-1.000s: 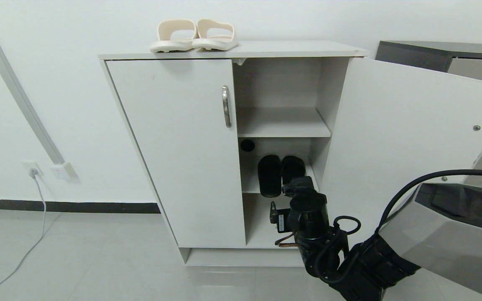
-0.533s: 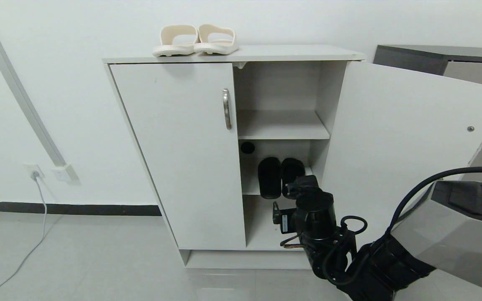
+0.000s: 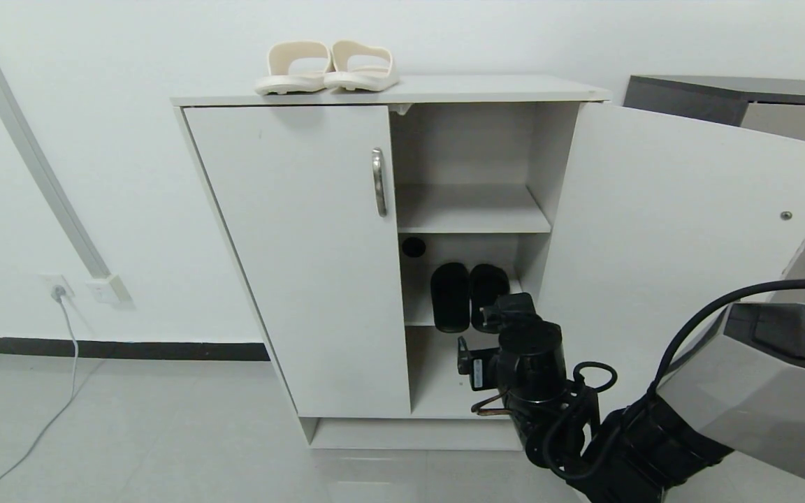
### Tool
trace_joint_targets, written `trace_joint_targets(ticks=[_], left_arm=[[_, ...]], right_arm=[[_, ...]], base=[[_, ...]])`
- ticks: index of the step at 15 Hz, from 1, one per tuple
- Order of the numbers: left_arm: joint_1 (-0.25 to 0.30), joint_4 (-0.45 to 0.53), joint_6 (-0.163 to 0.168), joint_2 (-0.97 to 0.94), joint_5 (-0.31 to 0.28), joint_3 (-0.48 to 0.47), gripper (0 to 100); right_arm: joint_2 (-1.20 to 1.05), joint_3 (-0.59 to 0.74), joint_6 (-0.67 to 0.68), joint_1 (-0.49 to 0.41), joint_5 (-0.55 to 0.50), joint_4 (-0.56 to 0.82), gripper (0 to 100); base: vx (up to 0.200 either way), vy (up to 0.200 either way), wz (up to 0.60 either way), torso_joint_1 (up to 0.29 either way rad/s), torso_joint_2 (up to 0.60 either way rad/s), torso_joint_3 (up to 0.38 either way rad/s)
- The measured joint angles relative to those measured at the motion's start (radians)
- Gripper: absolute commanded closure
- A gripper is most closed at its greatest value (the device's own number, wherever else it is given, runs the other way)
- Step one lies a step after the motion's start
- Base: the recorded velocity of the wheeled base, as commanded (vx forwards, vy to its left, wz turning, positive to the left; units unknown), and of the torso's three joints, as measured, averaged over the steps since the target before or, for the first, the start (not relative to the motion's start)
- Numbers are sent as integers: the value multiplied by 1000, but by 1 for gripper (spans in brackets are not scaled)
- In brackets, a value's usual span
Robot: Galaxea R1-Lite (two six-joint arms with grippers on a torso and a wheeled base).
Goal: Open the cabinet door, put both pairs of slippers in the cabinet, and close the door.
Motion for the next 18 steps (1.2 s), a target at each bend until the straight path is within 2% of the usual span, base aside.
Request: trace_joint_targets(ticks=[13, 17, 18], left_arm=[[0, 0, 0, 0, -1, 0, 100], [0, 0, 0, 0, 0, 0, 100], [0, 0, 0, 0, 0, 0, 100]], right_arm=[[-1, 16, -7, 0, 1, -17, 0], [-1, 36, -19, -2, 51, -59, 0], [-1, 42, -30, -1, 53, -66, 0]], base=[[0, 200, 0, 4, 2, 3], [0, 200, 0, 2, 2, 2], [0, 0, 0, 0, 0, 0]])
